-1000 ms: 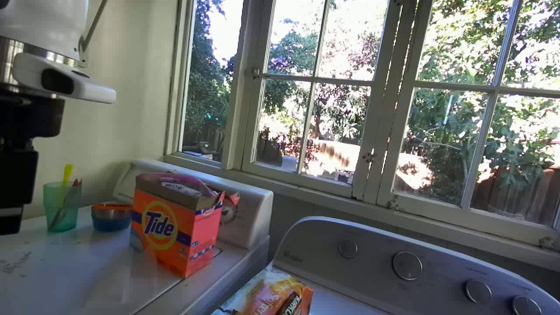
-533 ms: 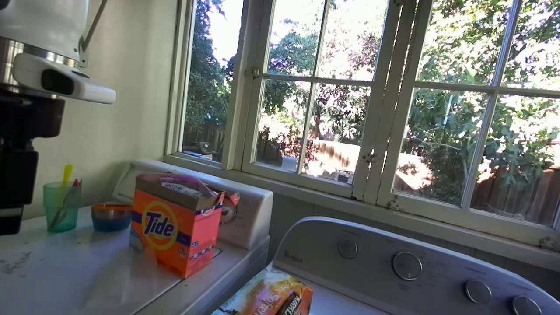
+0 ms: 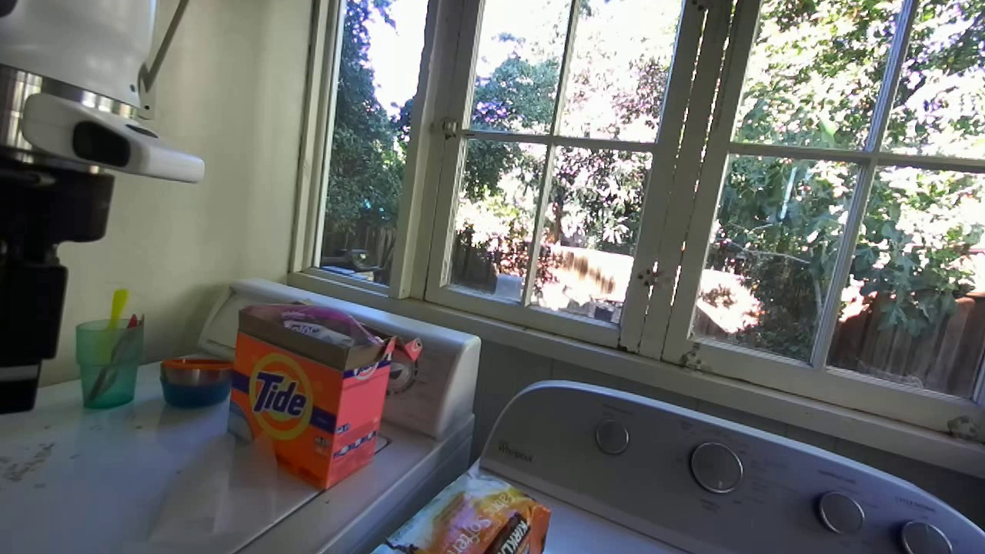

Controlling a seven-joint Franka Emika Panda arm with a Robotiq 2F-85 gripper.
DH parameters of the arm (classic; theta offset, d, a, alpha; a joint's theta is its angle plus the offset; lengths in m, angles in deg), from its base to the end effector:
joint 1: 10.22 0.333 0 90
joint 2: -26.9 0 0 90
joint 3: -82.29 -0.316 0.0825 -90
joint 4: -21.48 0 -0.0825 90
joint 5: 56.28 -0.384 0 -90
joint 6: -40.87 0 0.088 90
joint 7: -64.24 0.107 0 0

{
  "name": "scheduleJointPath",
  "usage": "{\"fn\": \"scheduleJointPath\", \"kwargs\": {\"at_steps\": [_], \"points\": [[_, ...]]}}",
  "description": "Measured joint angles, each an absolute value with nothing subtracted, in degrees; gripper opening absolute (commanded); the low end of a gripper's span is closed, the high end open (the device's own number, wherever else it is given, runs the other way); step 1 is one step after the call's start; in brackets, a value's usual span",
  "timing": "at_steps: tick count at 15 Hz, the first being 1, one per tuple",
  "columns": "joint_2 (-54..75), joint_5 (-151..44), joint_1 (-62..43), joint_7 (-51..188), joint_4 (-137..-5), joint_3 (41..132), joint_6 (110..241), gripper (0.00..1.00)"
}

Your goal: Move the yellow box backwards then put the orange box on top of the machine on the right and press a button on the left washing machine.

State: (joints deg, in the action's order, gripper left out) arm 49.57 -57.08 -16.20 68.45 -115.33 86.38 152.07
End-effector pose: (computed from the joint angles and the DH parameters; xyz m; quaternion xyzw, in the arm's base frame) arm 0.4145 -0.0739 0.4629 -0.9918 0.1238 0.0251 0.0214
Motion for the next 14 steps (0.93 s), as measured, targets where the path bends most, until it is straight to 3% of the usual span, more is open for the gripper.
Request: {"fn": "scheduleJointPath", "kwargs": {"at_steps": [9,14], "points": [[49.5,-57.1,-16.2,68.5,-115.3,86.4,152.3,1.0],[44.3,-50.4,-17.3,67.9,-113.4,86.5,162.0,1.0]]}}
